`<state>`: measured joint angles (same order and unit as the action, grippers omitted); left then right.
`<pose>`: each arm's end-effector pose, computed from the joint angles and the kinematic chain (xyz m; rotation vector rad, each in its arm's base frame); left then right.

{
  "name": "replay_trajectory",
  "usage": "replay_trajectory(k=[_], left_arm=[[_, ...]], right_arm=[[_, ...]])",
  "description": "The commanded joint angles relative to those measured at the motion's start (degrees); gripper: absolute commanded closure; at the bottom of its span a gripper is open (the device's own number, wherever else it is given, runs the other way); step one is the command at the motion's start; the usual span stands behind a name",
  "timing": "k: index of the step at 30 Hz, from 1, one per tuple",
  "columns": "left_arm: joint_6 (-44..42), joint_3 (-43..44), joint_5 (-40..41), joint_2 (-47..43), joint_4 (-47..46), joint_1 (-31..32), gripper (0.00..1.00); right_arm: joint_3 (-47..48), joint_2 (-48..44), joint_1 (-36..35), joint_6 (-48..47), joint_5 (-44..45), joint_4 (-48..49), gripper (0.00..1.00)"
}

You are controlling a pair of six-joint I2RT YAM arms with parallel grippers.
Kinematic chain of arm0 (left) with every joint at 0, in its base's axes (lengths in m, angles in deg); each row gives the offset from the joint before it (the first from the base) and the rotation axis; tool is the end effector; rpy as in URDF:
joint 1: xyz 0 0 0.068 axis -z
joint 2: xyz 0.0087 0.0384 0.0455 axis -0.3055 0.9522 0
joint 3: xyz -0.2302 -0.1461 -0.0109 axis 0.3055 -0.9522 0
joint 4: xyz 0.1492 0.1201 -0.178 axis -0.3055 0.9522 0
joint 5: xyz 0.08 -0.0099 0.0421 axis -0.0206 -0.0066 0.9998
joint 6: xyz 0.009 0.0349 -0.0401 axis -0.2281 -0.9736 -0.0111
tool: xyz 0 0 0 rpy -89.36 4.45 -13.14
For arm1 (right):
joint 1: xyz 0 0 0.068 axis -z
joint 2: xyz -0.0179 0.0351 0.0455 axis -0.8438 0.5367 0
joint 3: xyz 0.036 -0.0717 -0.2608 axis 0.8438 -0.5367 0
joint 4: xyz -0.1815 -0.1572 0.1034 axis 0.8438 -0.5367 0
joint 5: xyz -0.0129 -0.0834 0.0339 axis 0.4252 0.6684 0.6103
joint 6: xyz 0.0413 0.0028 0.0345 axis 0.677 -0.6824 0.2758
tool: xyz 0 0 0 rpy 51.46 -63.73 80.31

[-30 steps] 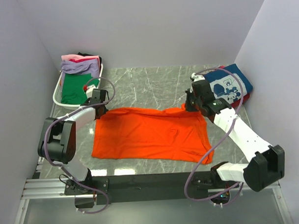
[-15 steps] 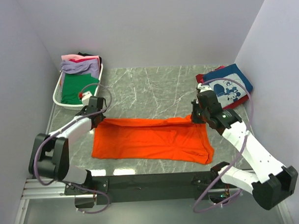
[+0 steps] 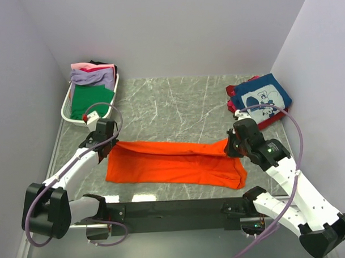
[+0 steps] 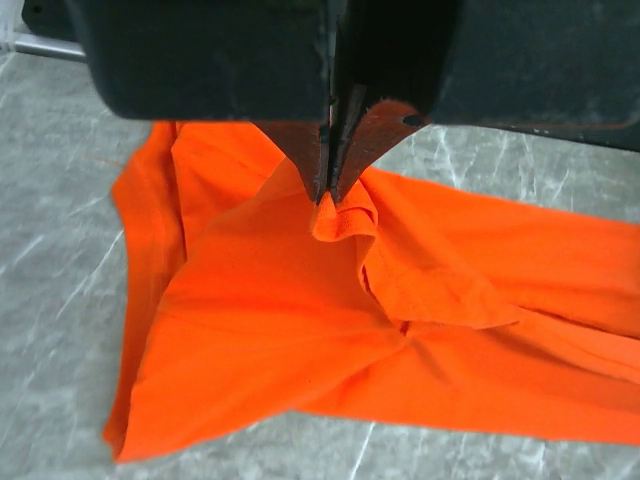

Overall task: Fold and stack the t-shirts
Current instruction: Fold the tshirt

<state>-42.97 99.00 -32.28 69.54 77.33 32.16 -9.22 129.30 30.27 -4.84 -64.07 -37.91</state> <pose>0.2301 -0.0425 0.2129 -0.7406 2.1542 0.0535 0.1413 0.0689 0.3031 -0.0117 2.4392 0.2945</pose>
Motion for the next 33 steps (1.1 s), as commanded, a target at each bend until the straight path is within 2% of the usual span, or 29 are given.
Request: replay_trajectory(k=[1,2,4,6,7,8,9,11,13,16,21,25,29,33], left_arm=[[1.90,-0.82,-0.81,-2.05,1.79,0.31,0.95],[1.99,-1.08,-1.25,-2.83,2.06,0.31,0.83],[2.86,-1.78,-1.60,-4.06,3.64,0.39,0.70],[4.00,-2.92,-1.78,-7.57,5.30,0.57,0.52],[4.27,-3.28,-1.87,-10.72,5.83,0.48,0.47],[4.97,-3.63,-2.04,-12.49,6.27,0.57,0.38],[5.24,-4.07,-2.39,-14.16,6.63,0.57,0.31],[5.07,-4.07,-3.36,-17.50,6.02,0.57,0.18],[4.54,-3.02,-5.11,-17.70,4.88,0.57,0.14],[3.57,-0.83,-6.79,-14.19,2.07,1.36,0.09],[2.69,2.16,-8.11,-3.38,-1.54,5.66,0.06],[2.17,3.57,-10.29,3.82,-4.61,7.60,0.05],[1.20,3.92,-13.28,7.87,-7.87,7.86,0.04],[1.29,2.96,-15.23,10.95,-11.20,8.13,0.04]], right_arm=[[-1.60,-1.95,-0.68,2.07,-0.99,-1.89,1.00],[-1.95,-2.04,-0.77,2.34,-0.91,-1.98,1.00],[-2.74,-2.39,-1.47,2.95,-0.82,-2.85,1.00],[-3.18,-2.83,-2.17,3.57,-1.17,-3.73,0.98],[-3.19,-3.44,-2.52,3.74,-1.43,-4.78,0.94],[-3.27,-3.79,-2.96,4.27,-1.95,-5.40,0.89],[-3.10,-4.06,-3.84,4.62,-2.31,-6.02,0.76],[-2.66,-5.20,-4.90,5.32,-2.66,-8.12,0.64],[-1.78,-6.08,-5.69,5.59,-1.70,-9.01,0.59],[-0.03,-6.79,-5.61,5.59,0.67,-8.58,0.56],[-2.12,-3.54,-5.60,6.29,2.08,1.51,0.53],[-3.98,5.05,-5.34,6.65,3.75,13.63,0.51],[-3.89,13.50,-2.89,4.81,2.88,19.11,0.51],[-3.98,19.05,3.33,4.36,3.84,20.61,0.50]])
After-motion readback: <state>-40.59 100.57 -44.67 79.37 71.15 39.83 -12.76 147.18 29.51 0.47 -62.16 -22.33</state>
